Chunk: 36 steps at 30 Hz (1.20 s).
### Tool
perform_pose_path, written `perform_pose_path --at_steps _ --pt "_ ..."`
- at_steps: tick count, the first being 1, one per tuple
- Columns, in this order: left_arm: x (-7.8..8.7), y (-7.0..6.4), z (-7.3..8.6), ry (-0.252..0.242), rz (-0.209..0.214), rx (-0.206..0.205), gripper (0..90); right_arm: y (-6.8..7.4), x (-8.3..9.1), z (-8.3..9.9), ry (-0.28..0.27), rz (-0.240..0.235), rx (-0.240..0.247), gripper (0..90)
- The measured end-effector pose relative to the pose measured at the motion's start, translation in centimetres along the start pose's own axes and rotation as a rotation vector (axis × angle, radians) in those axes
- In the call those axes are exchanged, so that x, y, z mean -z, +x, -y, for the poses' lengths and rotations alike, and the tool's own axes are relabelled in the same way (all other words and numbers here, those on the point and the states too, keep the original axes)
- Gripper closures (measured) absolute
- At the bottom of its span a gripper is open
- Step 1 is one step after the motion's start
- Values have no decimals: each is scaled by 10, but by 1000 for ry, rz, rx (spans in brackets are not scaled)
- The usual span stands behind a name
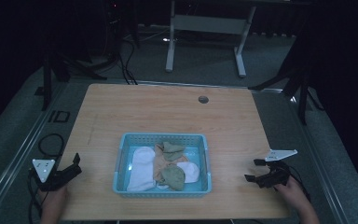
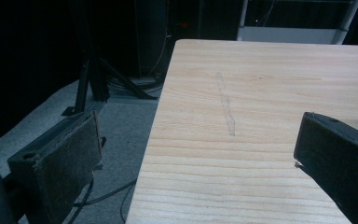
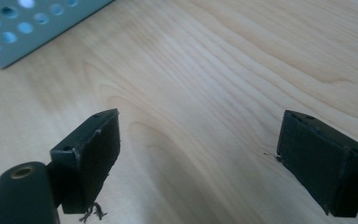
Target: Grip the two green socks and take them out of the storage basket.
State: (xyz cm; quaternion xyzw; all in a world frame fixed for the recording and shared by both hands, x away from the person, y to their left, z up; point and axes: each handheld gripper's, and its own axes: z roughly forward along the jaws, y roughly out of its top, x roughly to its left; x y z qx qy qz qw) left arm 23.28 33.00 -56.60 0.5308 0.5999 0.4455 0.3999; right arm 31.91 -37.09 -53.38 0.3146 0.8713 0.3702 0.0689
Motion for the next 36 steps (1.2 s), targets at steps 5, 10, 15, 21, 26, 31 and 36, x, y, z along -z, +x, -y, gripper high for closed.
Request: perform_pose_path --at_steps 5,10,15,21,26,31,36 --pt "0 0 0 2 3 1 4 9 -1 -9 71 -42 45 129" --pt "0 0 0 5 15 -1 3 15 -2 -22 106 -47 95 129" --pt "0 -1 0 5 12 -6 3 20 -2 -32 148 -54 131 129" --pt "-1 -2 0 7 9 -14 4 30 -6 -39 195 -57 192 122" --pt "-1 -4 0 11 4 -34 4 32 -10 -46 229 -62 179 123" --pt "-1 -4 0 13 3 -33 4 36 -11 -54 241 -60 196 127" --pt "-2 -5 0 19 -5 -39 4 42 -9 -65 236 -76 221 127"
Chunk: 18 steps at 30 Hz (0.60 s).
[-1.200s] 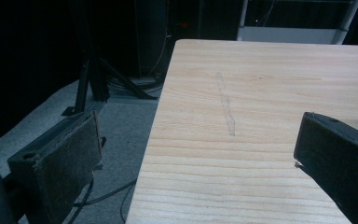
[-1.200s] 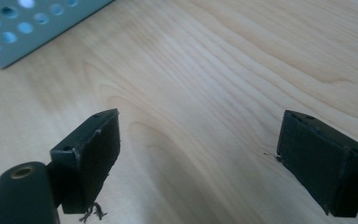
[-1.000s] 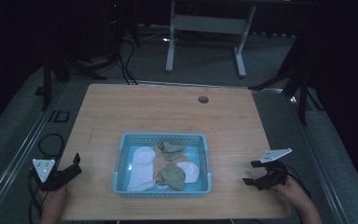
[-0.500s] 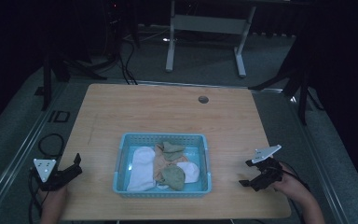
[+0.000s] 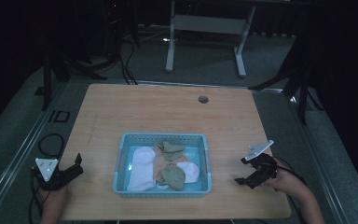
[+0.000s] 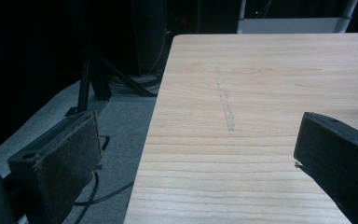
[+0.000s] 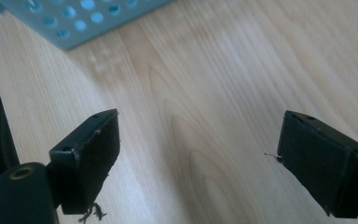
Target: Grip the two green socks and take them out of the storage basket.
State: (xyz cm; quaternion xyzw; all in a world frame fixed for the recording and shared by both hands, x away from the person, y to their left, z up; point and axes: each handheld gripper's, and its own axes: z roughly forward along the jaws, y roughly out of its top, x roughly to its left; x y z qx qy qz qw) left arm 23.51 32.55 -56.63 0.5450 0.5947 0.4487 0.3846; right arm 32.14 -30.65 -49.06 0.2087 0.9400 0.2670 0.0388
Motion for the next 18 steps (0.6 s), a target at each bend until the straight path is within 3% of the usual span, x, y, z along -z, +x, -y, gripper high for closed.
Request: perform_pose_path --at_steps 8,18 --pt "0 0 0 -1 3 -2 4 5 8 -22 -9 -21 62 134" --pt "0 0 0 -1 5 -2 4 11 12 -43 -13 -38 92 136"
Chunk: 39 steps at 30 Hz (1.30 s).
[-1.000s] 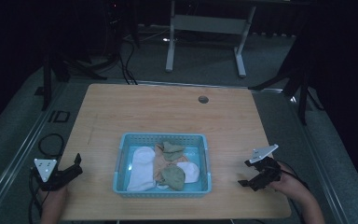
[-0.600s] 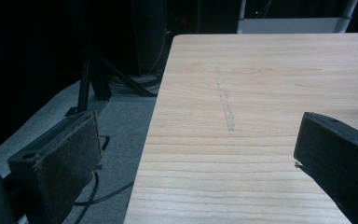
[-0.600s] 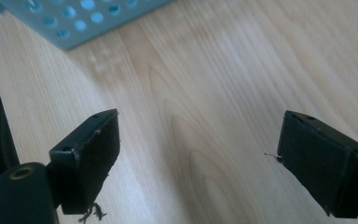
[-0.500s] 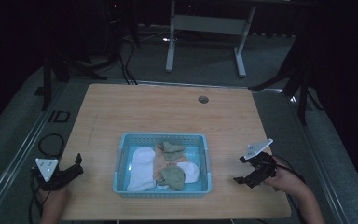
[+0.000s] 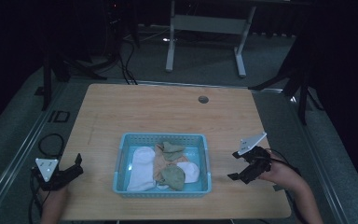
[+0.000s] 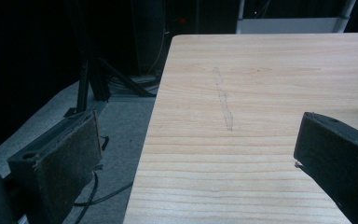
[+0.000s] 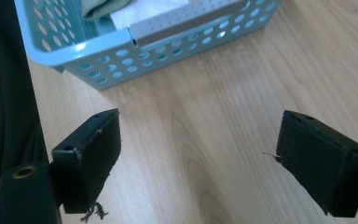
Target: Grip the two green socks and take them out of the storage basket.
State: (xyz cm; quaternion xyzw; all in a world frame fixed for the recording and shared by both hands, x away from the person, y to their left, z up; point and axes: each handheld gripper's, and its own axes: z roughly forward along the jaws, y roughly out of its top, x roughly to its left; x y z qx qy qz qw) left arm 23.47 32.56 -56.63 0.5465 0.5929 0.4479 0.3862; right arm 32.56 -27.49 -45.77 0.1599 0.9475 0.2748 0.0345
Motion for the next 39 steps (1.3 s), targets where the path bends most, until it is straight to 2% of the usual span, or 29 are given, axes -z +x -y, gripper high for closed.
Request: perform_pose_path --at_steps 6,15,17,25,32,38,39 --pt "0 0 0 0 1 -1 4 3 3 -12 -19 -15 21 128" --pt "0 0 0 -2 2 1 4 4 1 -30 -36 -25 18 126" --pt "0 0 0 -1 3 0 3 5 0 -36 -39 -17 42 127" --pt "0 0 0 -2 5 0 4 11 -1 -53 -29 -26 80 144" --pt "0 0 0 -4 6 0 4 17 -9 -71 -15 -56 110 144" --pt "0 0 0 -4 7 1 3 20 -15 -78 -12 -65 124 144" --pt "0 0 0 -5 7 1 4 22 -20 -83 -10 -78 132 144"
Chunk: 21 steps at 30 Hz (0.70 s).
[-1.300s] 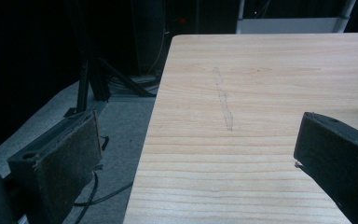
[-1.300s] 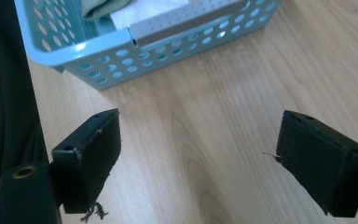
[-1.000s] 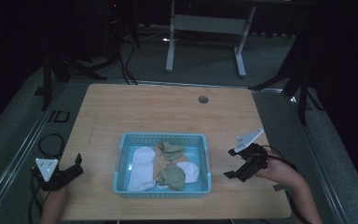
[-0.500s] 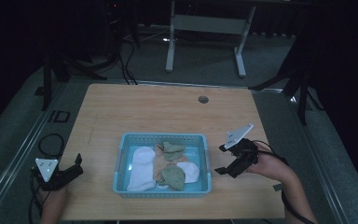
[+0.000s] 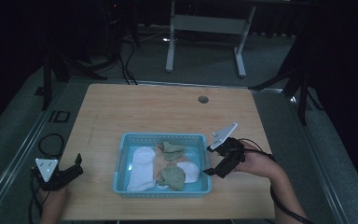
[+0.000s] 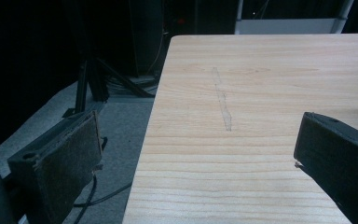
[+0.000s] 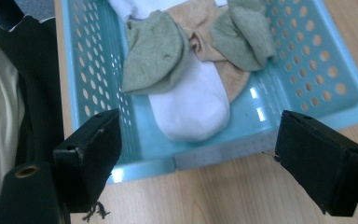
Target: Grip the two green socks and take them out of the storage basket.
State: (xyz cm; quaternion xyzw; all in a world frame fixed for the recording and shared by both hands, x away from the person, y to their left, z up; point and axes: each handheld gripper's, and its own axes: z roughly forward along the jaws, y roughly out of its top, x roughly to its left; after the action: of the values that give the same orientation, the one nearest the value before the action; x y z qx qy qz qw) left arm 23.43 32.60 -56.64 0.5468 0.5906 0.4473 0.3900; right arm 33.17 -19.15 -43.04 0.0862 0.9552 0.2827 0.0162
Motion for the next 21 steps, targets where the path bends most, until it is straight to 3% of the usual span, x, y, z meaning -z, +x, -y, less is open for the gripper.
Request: perform_pose_path --at_steps 12,16,21 --pt "0 0 0 1 2 -1 3 0 -24 -13 15 -26 -6 165" --pt "0 0 0 -1 3 0 4 2 -33 -19 25 -28 28 196" --pt "0 0 0 -2 4 0 4 3 -47 -25 30 -52 34 197"
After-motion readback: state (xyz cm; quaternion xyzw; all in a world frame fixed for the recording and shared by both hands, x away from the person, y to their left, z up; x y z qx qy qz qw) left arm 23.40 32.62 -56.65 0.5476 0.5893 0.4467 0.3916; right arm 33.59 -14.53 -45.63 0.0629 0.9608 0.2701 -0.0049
